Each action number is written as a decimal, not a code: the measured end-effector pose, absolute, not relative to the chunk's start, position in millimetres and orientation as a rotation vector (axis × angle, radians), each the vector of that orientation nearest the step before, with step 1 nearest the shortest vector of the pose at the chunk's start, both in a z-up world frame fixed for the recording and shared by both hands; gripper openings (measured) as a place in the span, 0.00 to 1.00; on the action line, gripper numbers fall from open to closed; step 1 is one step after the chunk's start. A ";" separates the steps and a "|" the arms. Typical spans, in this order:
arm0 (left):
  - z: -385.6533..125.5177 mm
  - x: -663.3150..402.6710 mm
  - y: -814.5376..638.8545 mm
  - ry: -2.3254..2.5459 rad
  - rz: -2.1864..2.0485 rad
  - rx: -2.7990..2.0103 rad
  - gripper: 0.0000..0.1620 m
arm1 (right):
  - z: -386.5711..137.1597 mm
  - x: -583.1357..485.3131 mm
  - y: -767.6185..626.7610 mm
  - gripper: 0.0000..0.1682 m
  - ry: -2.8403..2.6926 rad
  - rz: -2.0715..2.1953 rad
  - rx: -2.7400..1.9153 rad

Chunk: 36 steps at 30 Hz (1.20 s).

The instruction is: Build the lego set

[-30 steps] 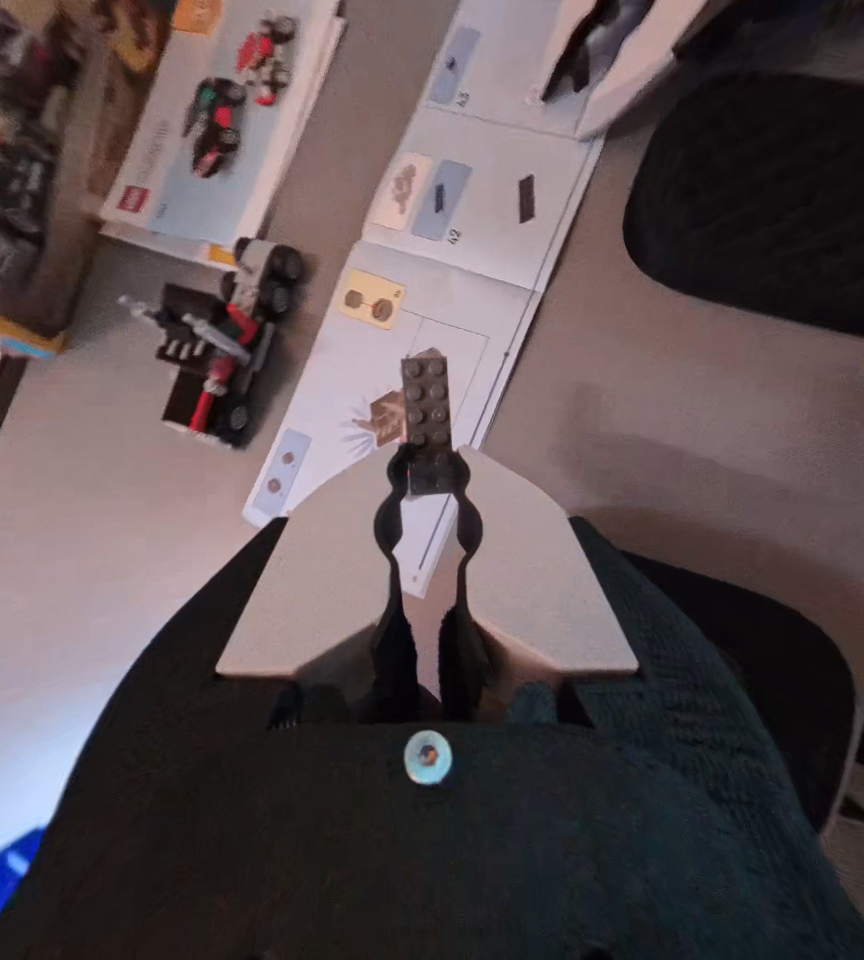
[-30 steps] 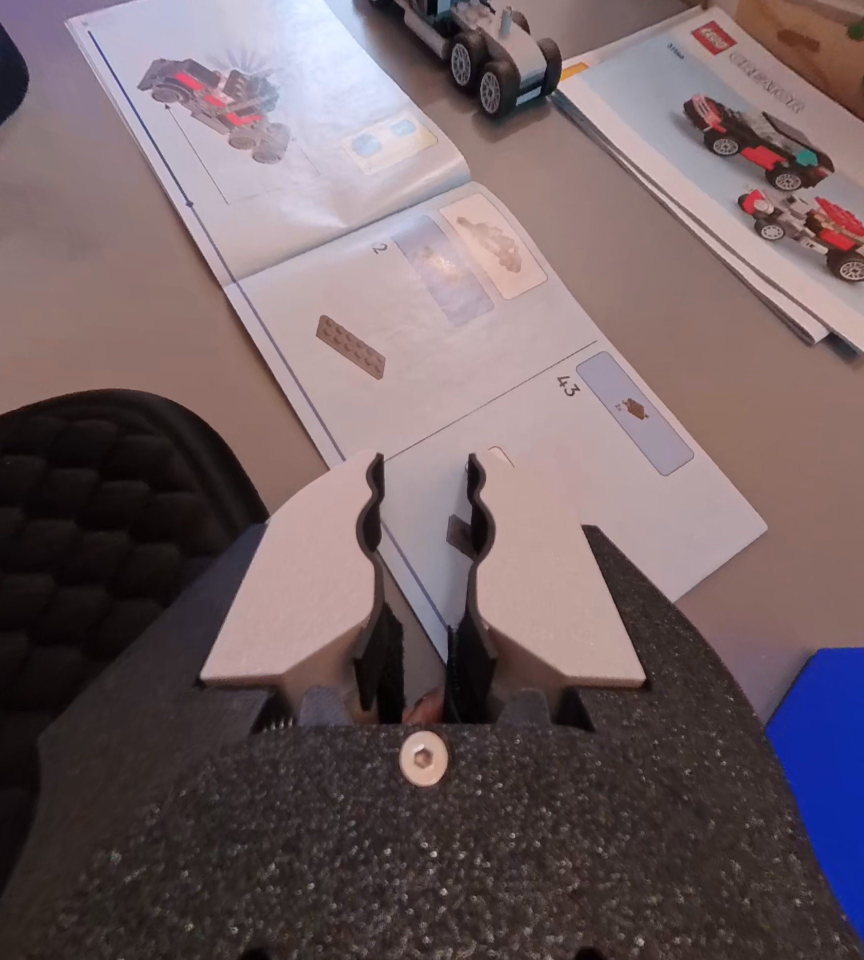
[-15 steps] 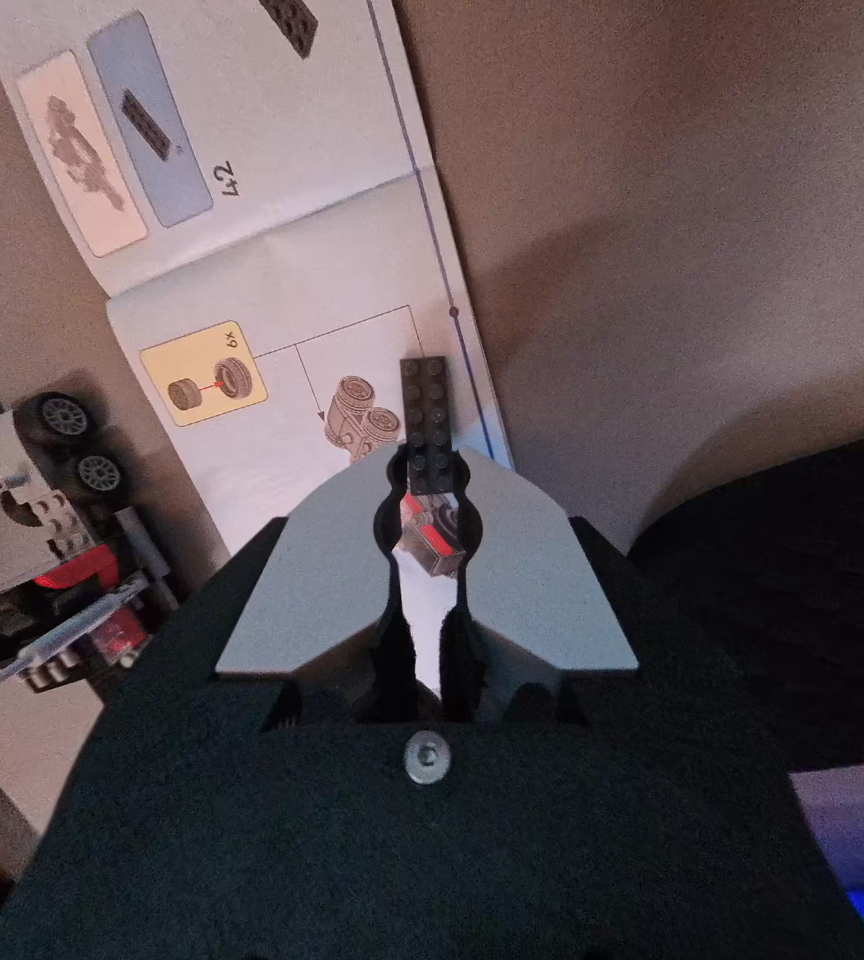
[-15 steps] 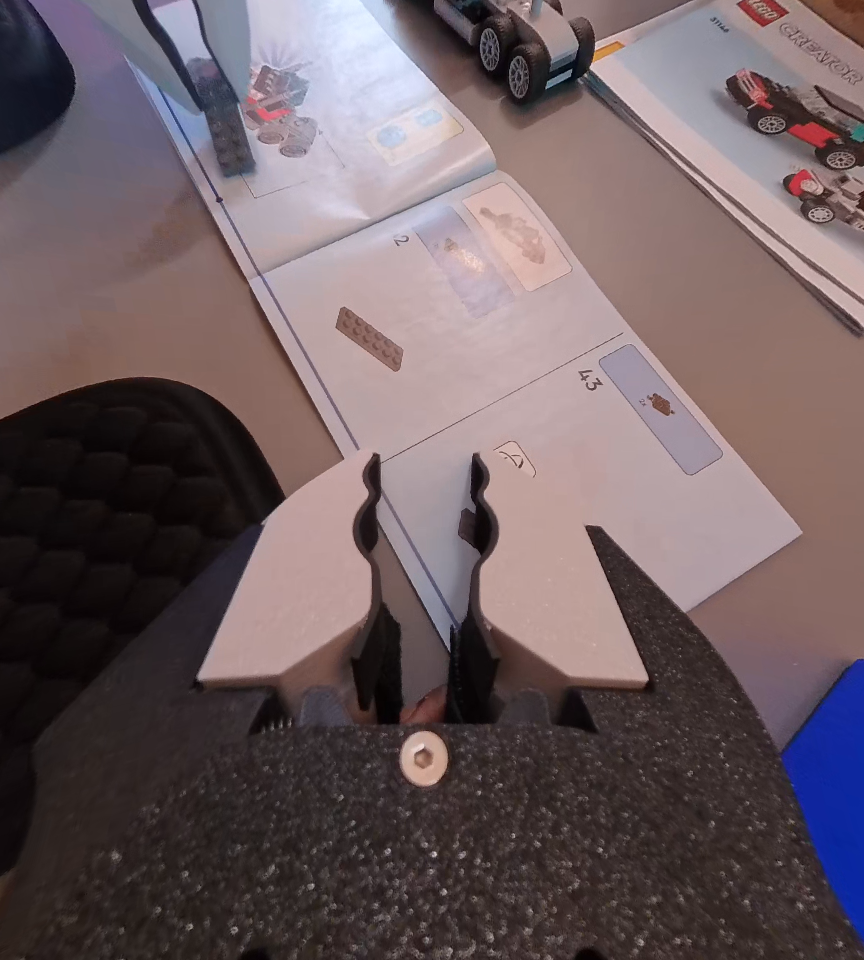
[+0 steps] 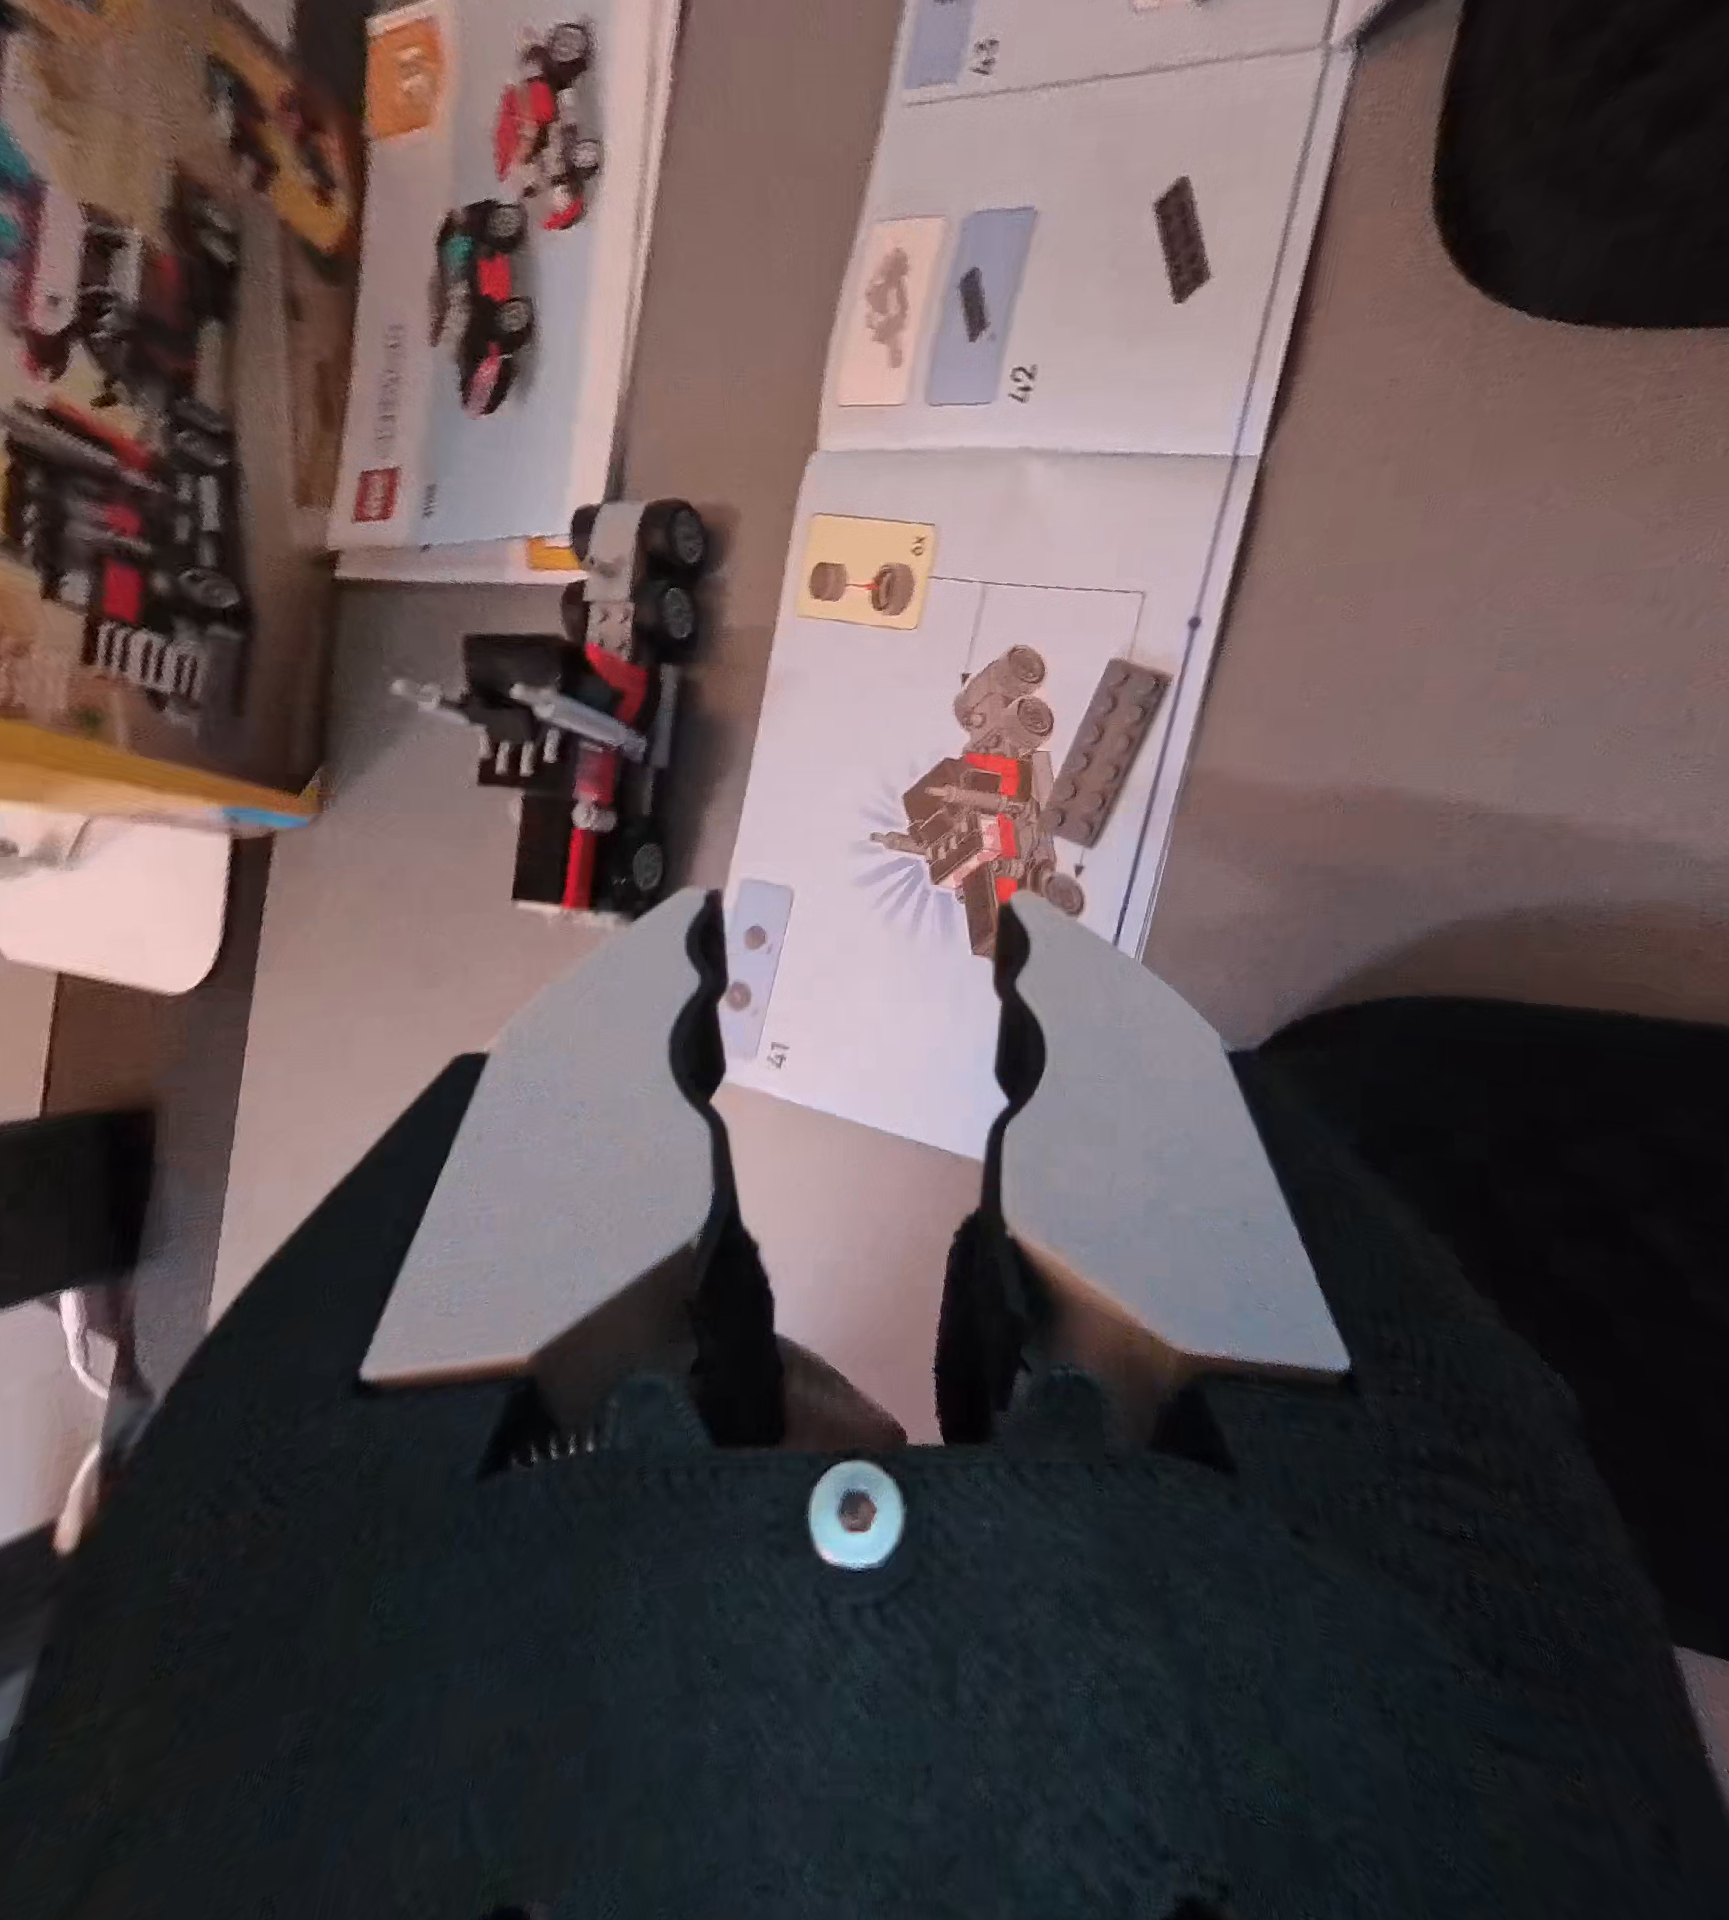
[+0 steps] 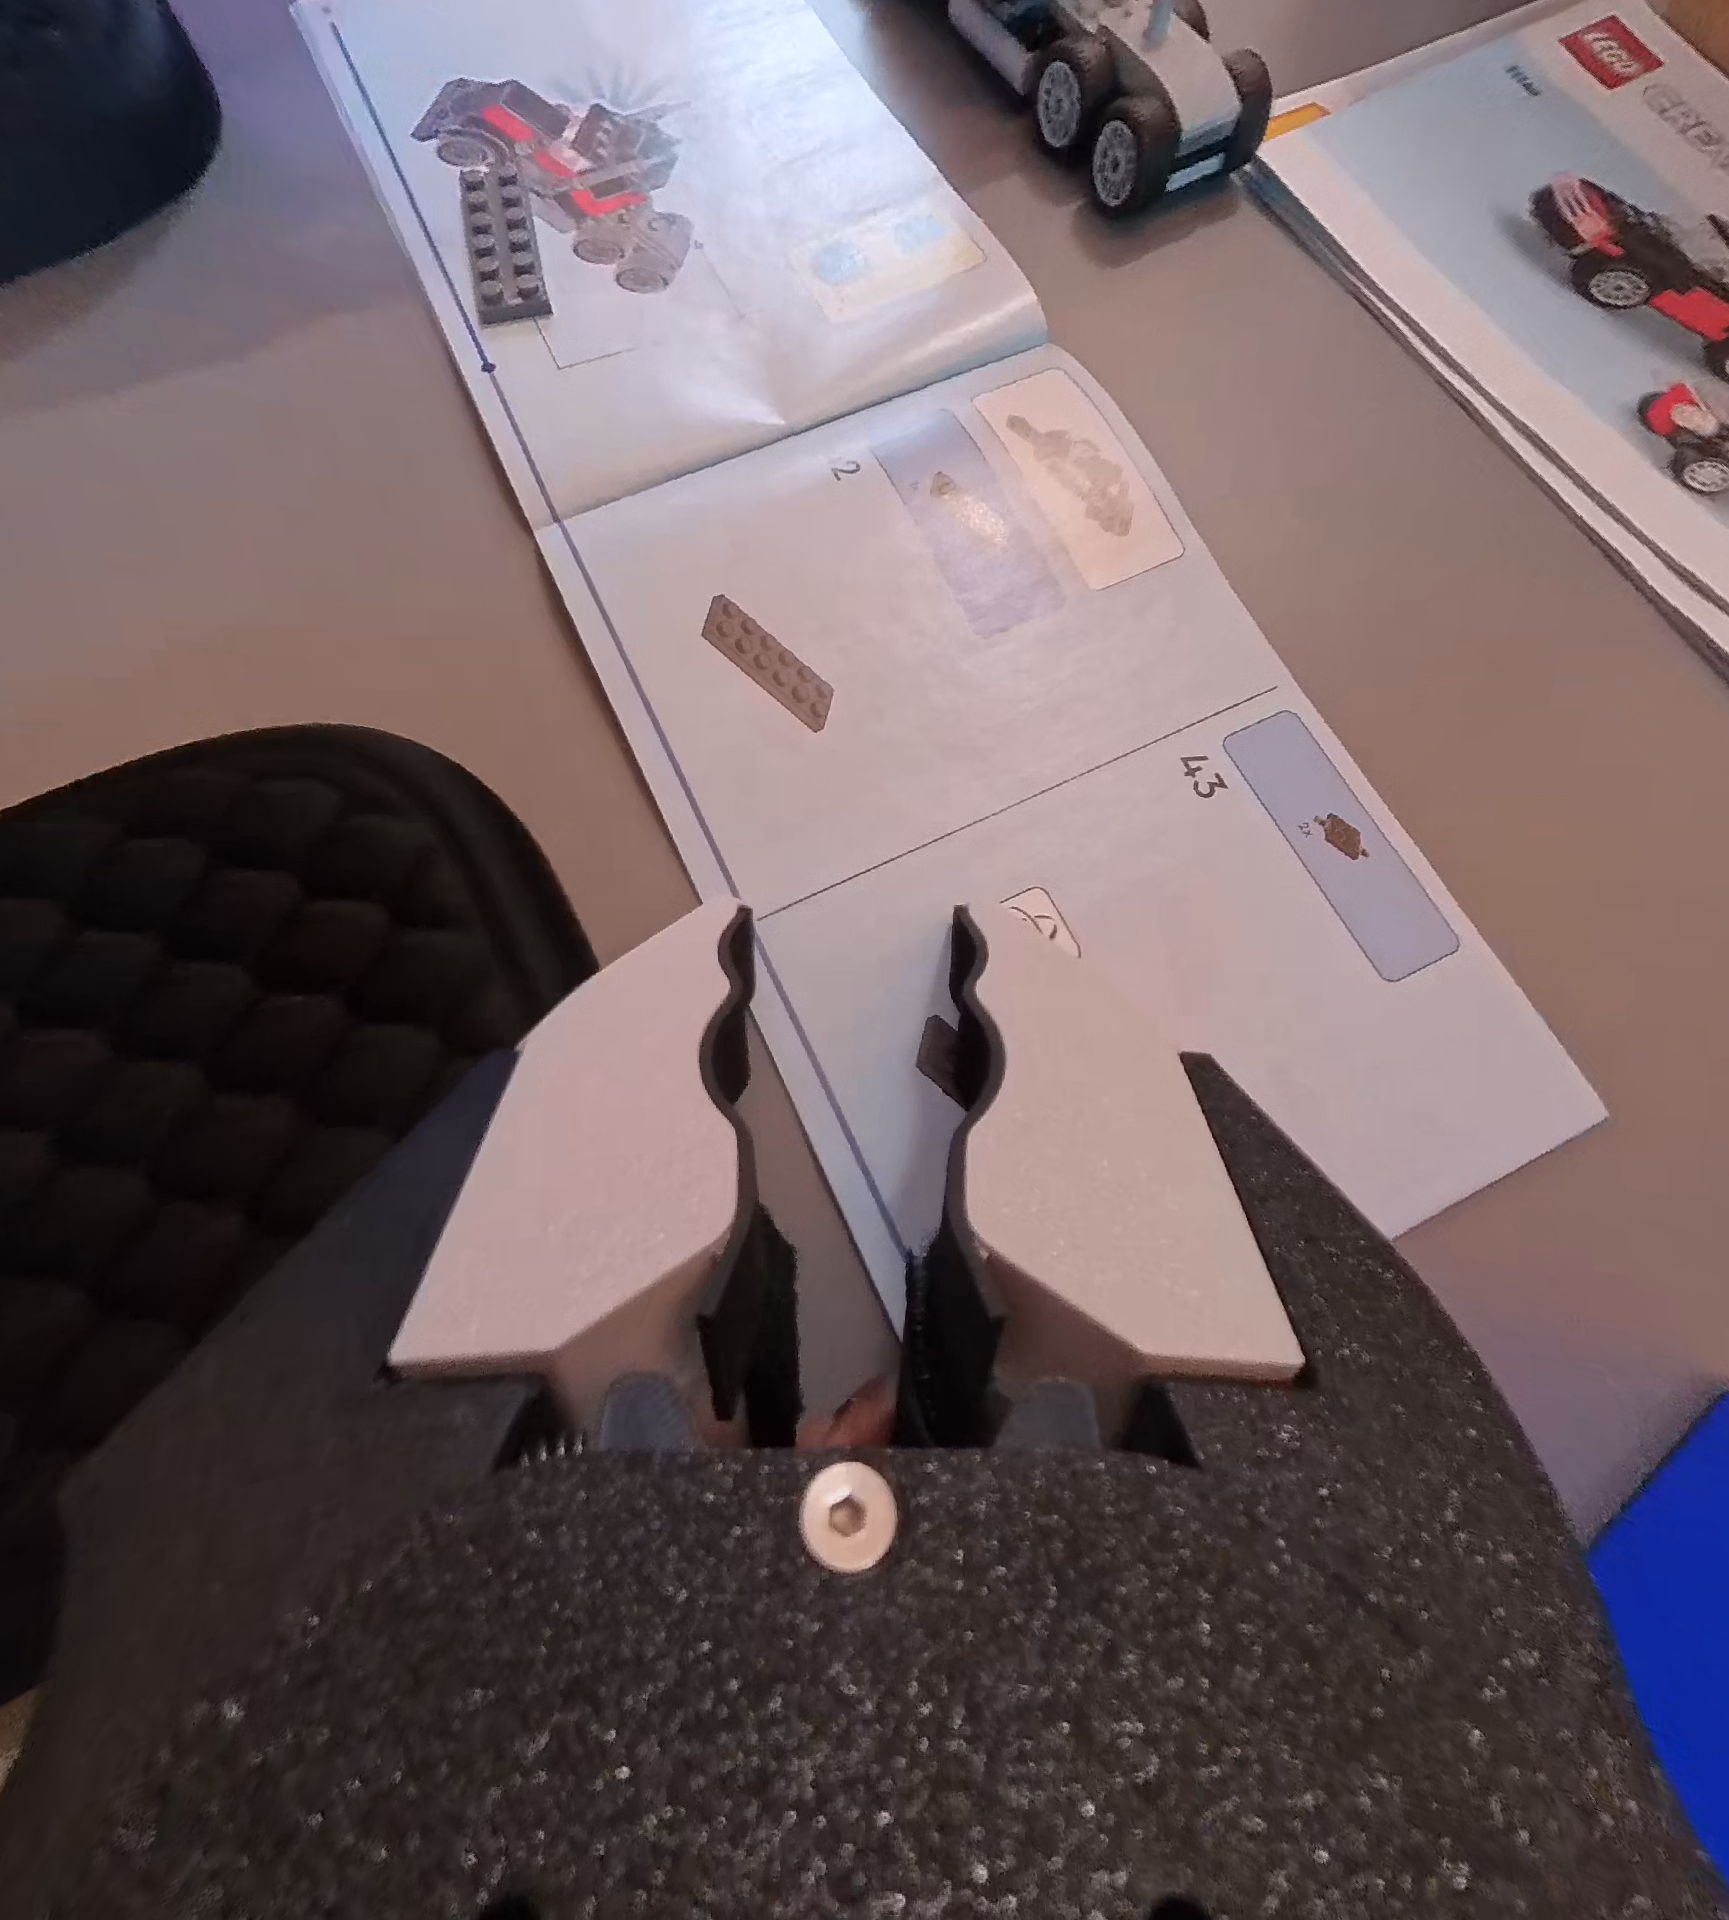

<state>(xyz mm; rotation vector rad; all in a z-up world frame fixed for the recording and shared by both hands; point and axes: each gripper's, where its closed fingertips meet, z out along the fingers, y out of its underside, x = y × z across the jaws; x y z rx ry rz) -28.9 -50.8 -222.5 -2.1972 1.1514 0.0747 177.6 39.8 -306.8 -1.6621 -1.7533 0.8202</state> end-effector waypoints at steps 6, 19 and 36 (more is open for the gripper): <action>-189.3 -66.8 -79.8 0.902 0.124 -2.223 0.31 | -289.7 169.6 45.0 0.28 -1.685 0.761 -1.515; -166.9 -96.5 -103.8 0.402 -0.015 -2.187 0.31 | -270.7 182.6 88.4 0.08 -1.279 0.786 -1.693; -202.5 -21.3 -93.7 0.398 -0.273 -2.151 0.01 | -216.7 382.5 38.7 0.36 -1.556 0.321 -2.332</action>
